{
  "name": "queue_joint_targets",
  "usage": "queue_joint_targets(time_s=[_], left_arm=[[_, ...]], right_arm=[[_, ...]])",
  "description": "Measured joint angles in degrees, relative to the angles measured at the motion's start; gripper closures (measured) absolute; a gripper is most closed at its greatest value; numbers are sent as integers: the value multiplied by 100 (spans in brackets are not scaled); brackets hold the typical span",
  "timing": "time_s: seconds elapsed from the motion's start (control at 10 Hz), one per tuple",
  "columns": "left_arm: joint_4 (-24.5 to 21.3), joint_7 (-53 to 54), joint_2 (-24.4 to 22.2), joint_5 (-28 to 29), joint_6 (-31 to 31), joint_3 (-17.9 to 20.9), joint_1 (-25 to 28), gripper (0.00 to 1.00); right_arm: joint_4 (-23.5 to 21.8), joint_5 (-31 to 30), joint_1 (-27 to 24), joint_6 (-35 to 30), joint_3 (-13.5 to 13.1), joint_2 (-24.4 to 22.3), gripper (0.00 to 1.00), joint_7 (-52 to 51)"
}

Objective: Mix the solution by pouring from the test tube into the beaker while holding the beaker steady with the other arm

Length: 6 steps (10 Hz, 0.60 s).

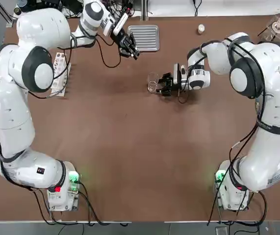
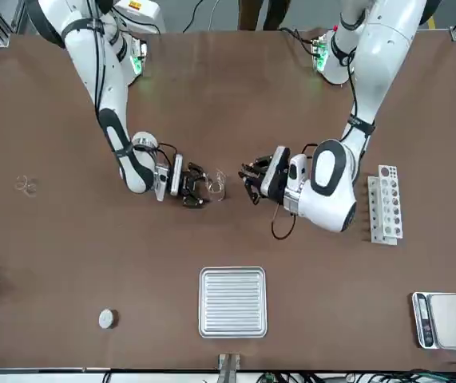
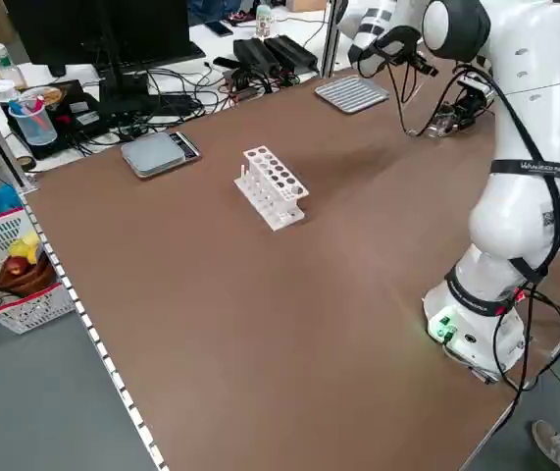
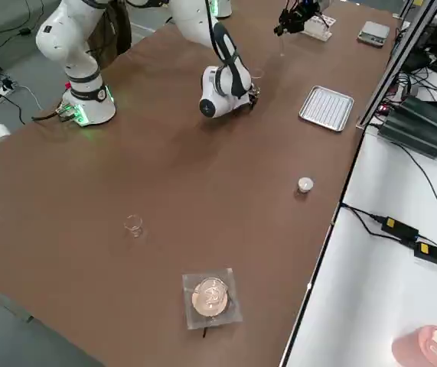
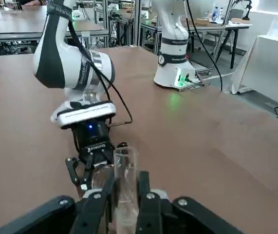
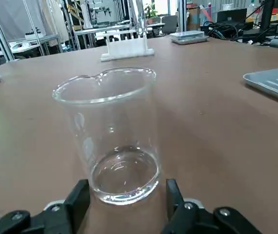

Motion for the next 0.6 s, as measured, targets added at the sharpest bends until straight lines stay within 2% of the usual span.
queue_joint_targets(time_s=[0.3, 0.6], left_arm=[[-100, -204, -193, 0, 242, -9, -145, 78], [-391, -338, -393, 0, 865, -6, -317, 78]], right_arm=[[4, 48, 0, -18, 0, -1, 28, 0], [6, 123, 0, -20, 1, -1, 28, 0]])
